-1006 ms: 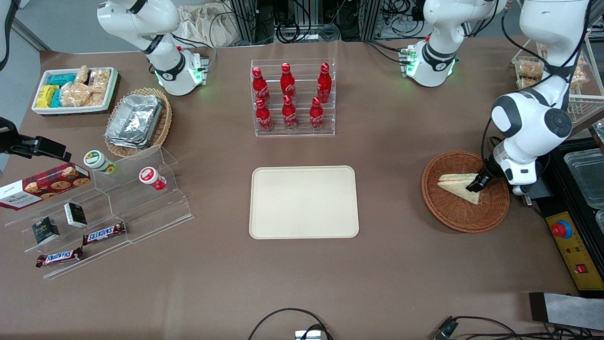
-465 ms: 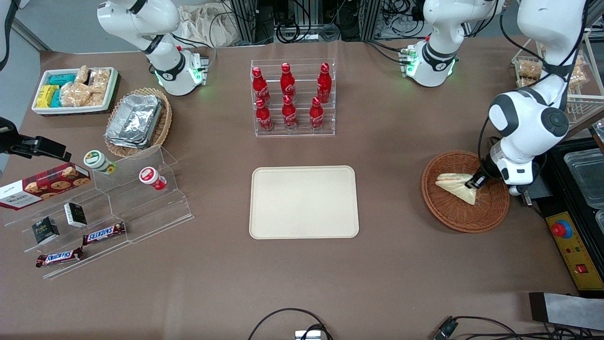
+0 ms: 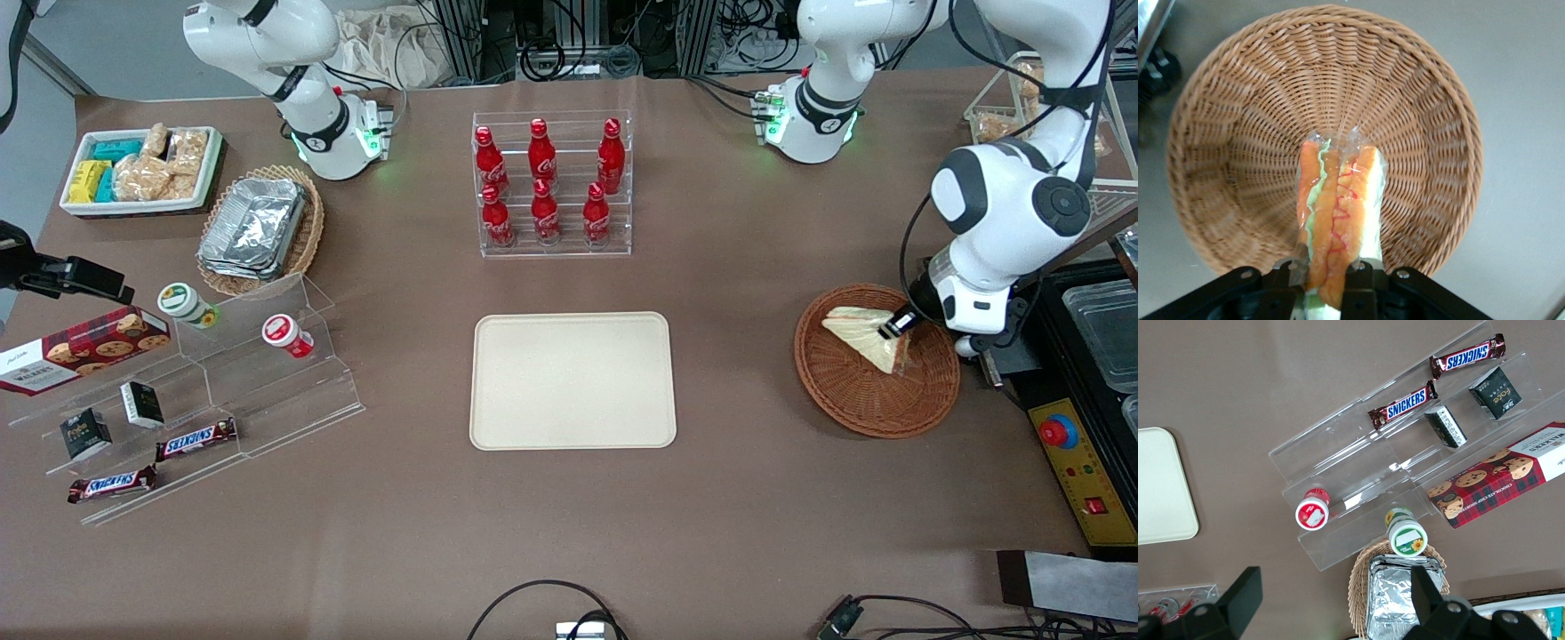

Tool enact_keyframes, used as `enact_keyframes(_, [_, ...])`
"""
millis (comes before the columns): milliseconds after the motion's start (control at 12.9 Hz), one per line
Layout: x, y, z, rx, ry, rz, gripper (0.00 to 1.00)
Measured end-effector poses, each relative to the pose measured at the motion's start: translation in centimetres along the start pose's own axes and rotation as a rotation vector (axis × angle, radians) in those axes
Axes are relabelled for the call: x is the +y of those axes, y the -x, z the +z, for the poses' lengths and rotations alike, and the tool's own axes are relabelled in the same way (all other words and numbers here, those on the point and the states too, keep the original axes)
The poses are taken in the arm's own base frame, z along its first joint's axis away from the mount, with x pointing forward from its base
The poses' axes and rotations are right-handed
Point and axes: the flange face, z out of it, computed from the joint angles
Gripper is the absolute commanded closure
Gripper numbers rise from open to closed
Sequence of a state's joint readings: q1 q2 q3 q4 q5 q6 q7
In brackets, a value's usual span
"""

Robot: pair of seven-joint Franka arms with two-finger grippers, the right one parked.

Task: Place sandwich from basket to tray
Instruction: 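Lift the sandwich and carry it with the left gripper over the cream tray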

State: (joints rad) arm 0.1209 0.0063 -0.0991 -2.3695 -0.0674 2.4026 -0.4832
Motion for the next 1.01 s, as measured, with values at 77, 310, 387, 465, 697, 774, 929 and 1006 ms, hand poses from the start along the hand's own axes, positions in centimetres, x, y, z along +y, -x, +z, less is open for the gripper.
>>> enact_keyframes(77, [0.9, 0.6, -0.7, 0.000, -0.020, 0.059, 0.83])
enact_keyframes(310, [5.1, 3.1, -2.2, -0.003, -0.041, 0.230, 0.83])
enact_keyframes(387, [6.4, 3.9, -2.5, -0.001, -0.041, 0.293, 0.83])
enact_keyframes(465, [7.6, 4.8, -2.7, 0.001, -0.041, 0.353, 0.83])
enact_keyframes(697, [10.9, 7.5, -2.9, 0.009, -0.050, 0.517, 0.83])
enact_keyframes(774, [12.2, 8.6, -3.2, 0.007, -0.052, 0.564, 0.82])
enact_keyframes(929, [15.4, 11.1, -4.4, -0.005, -0.059, 0.648, 0.82])
enact_keyframes(1006, [17.1, 12.4, -5.0, -0.012, -0.059, 0.686, 0.82])
